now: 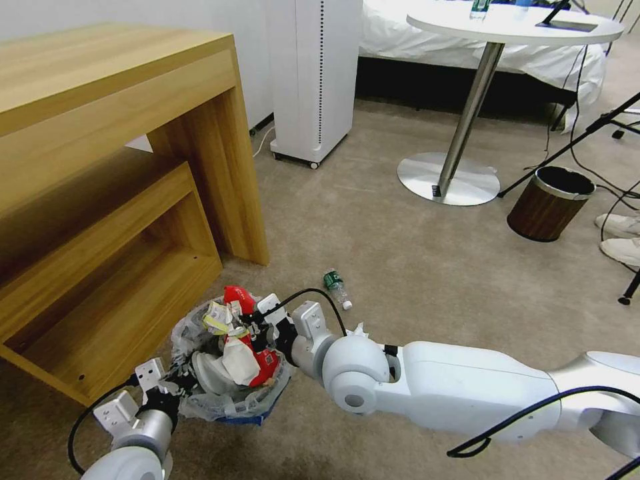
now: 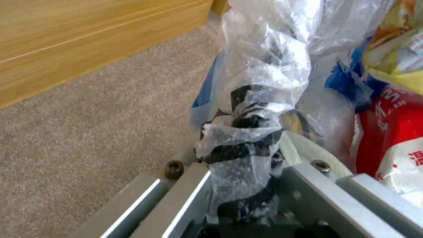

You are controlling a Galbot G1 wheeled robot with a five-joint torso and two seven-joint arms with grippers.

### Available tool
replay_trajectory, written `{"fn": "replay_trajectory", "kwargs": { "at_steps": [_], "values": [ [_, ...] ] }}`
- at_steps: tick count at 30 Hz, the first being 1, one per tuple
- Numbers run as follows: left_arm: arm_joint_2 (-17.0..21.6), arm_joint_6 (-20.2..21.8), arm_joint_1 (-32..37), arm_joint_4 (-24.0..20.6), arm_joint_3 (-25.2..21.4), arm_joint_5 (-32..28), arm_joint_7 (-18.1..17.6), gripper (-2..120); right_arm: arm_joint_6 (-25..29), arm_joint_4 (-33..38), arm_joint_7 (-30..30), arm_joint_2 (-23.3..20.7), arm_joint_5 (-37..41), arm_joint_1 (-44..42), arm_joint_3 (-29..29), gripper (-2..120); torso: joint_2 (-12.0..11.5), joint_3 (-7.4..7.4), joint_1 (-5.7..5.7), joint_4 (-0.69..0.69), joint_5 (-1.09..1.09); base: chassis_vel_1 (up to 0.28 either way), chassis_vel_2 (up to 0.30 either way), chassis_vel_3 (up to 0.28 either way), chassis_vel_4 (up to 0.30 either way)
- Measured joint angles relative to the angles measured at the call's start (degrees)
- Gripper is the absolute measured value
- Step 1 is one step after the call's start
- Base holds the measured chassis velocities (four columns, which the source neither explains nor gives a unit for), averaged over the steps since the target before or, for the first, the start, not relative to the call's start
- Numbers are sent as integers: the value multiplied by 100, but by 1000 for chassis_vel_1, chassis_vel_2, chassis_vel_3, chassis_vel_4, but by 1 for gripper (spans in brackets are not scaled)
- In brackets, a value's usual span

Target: Pick up the trash bin and place the garbage on the floor into it.

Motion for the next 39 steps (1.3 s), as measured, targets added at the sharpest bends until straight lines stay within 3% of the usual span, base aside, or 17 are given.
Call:
{"fn": "replay_trajectory", "kwargs": {
  "at_steps": [17, 39],
  "values": [
    [27, -23, 174, -237, -23, 47, 41, 0, -867, -184, 923, 758, 646, 275, -166, 0, 0, 0, 0, 0, 0, 0, 0, 0, 0],
    [-28, -157, 410, -324, -36, 175, 150, 0, -1617, -539, 1752, 1212, 1163, 267, -188, 0, 0, 0, 0, 0, 1, 0, 0, 0, 0]
  ]
}}
